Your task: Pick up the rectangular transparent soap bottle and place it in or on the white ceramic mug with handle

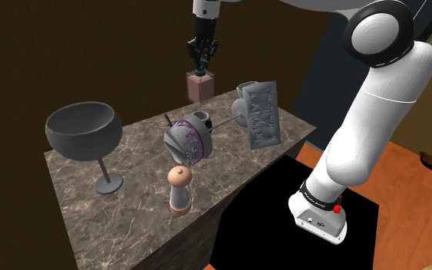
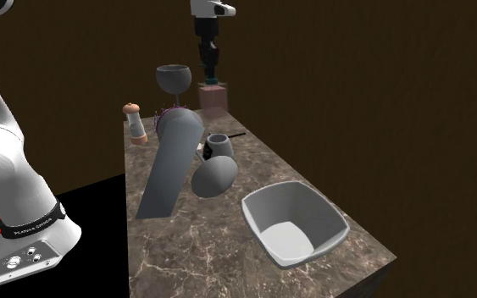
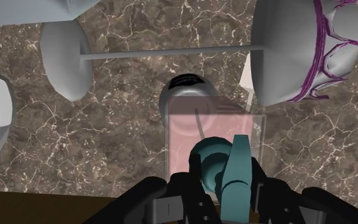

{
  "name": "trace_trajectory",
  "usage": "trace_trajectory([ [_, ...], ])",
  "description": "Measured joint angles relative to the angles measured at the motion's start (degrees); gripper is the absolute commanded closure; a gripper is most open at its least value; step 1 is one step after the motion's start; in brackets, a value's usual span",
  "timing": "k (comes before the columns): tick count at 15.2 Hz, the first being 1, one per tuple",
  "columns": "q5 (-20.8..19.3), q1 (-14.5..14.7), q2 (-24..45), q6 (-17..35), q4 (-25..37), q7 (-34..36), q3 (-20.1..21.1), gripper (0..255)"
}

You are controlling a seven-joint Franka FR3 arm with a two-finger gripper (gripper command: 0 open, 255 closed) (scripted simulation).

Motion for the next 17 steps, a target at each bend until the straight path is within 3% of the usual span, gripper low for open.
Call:
trace_trajectory([
  [17, 0.10, -0.05, -0.69, 12.98, -13.01, -0.57, -0.06, 255],
])
